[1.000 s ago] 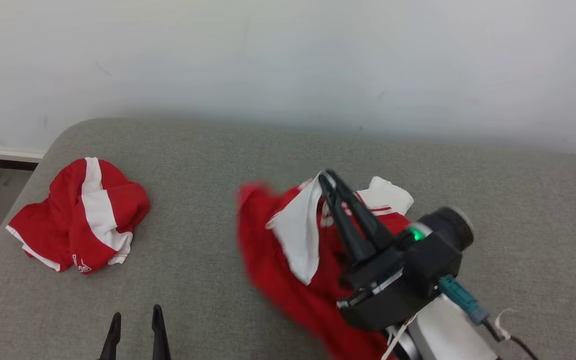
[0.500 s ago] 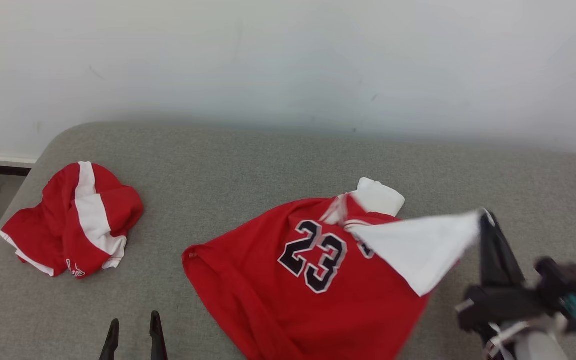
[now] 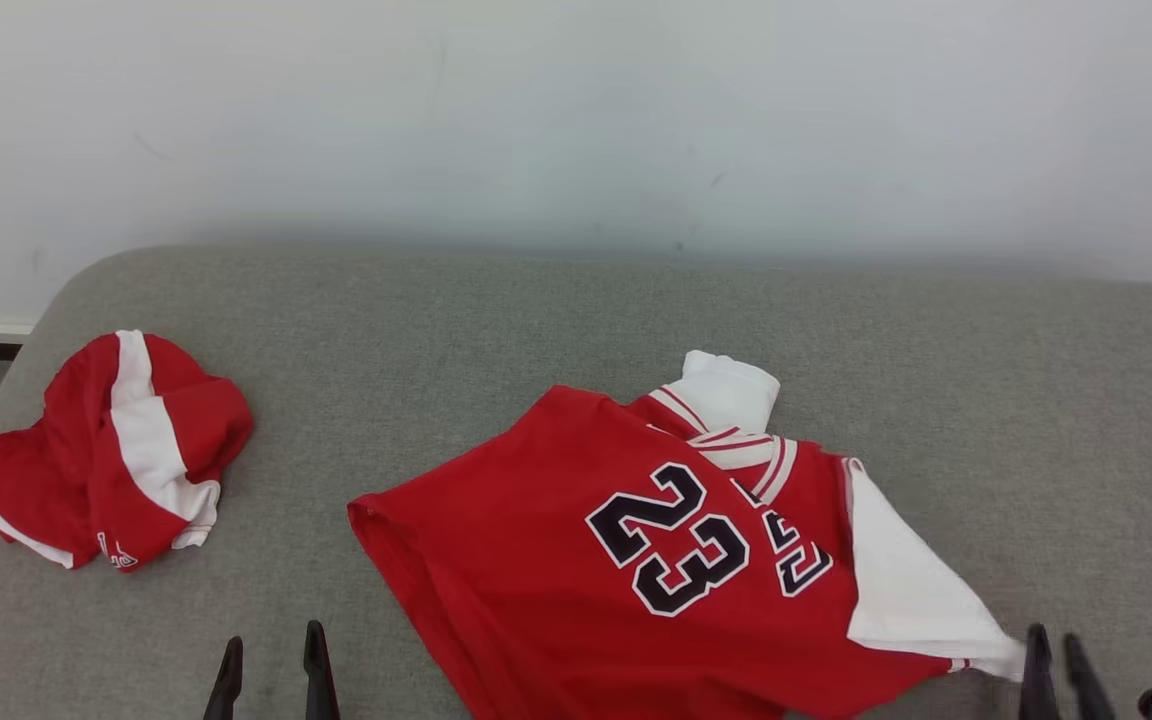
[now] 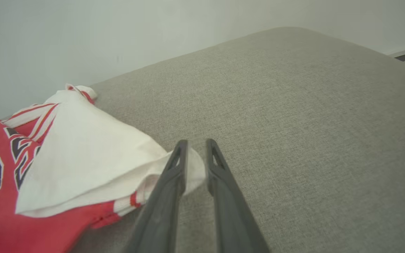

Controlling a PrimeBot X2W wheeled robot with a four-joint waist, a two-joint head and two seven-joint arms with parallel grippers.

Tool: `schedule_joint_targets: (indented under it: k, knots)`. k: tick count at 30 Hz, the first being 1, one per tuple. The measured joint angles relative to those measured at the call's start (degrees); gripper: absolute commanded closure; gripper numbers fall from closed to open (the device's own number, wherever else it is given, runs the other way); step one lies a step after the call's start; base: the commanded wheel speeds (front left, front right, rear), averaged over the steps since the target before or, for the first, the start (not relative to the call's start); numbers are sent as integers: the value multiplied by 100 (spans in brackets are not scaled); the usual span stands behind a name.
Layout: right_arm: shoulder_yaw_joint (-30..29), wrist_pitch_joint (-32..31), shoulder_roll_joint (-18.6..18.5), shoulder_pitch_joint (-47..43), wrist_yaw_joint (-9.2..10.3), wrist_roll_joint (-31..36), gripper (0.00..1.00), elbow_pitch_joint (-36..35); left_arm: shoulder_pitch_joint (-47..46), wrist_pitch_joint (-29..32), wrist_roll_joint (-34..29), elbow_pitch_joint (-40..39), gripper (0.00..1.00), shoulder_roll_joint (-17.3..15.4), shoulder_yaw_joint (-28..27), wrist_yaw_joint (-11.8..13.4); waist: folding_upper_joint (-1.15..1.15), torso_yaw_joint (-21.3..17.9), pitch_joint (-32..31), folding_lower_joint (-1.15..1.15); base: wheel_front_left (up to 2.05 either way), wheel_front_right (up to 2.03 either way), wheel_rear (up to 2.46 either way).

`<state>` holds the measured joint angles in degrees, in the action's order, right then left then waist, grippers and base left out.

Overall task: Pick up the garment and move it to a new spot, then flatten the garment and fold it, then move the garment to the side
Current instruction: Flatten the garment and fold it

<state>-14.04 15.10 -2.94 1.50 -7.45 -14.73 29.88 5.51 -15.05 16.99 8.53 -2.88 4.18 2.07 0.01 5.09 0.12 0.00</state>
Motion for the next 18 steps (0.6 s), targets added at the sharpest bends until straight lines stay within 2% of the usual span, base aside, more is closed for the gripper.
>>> schedule_joint_targets:
  k: [3,5,10,14,18]
  knots:
    - [9,2,-3,12,0,-300,0,-328,-10,0,-1,7,0,1,-18,-5,-1,-32,4,0,0,0,0]
    - [96,2,1,-18,0,-501,0,-827,-31,0,-1,10,0,1,-26,-12,0,-32,7,0,0,0,0]
    - [282,2,-2,-71,0,-525,0,-1240,-81,0,0,13,0,2,-15,-11,0,3,5,0,0,0,0]
    - [699,2,-22,203,0,-236,0,-1123,-80,0,1,19,0,1,22,-5,0,39,0,0,0,0,0]
    - [1239,2,-219,784,0,34,0,-606,-80,0,1,31,0,0,58,-5,-1,96,-10,0,0,0,0]
